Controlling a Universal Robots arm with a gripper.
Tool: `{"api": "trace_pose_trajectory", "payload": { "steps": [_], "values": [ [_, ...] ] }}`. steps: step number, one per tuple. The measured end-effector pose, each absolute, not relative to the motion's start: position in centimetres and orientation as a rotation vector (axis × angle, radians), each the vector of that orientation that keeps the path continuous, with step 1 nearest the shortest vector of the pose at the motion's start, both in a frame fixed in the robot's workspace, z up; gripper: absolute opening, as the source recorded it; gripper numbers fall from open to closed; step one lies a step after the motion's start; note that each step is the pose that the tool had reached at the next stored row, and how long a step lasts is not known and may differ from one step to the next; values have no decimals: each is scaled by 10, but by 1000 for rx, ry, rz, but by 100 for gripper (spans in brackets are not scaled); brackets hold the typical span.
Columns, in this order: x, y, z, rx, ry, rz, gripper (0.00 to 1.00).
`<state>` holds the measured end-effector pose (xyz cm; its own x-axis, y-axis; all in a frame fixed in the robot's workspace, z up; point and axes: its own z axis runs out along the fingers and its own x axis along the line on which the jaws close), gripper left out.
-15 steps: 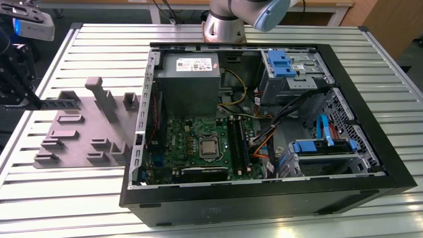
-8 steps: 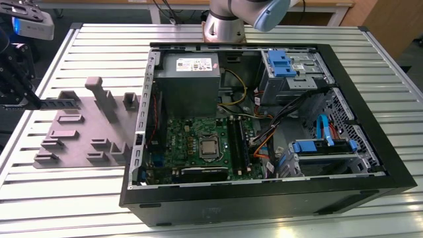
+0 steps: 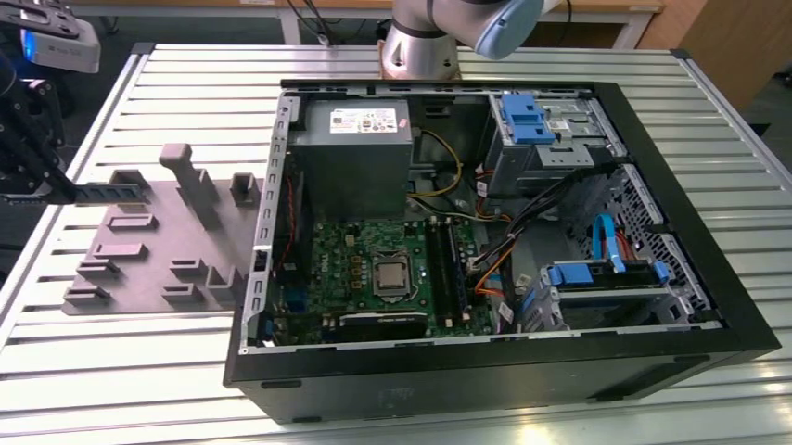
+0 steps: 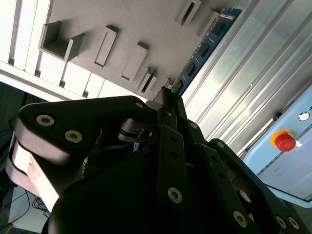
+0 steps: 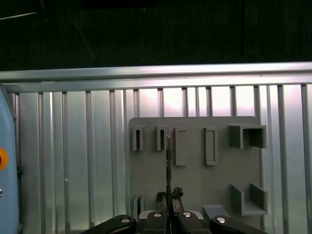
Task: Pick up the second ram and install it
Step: 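Pick up the second ram and move it above second insertion slot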
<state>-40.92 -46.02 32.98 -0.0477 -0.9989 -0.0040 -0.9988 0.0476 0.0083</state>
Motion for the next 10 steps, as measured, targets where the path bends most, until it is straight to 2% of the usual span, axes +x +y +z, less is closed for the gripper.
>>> {"api": "trace_pose_trajectory", "payload": {
  "steps": [10],
  "values": [
    [-409, -460, 332, 2166, -2272, -14, 14]
  ]
}}
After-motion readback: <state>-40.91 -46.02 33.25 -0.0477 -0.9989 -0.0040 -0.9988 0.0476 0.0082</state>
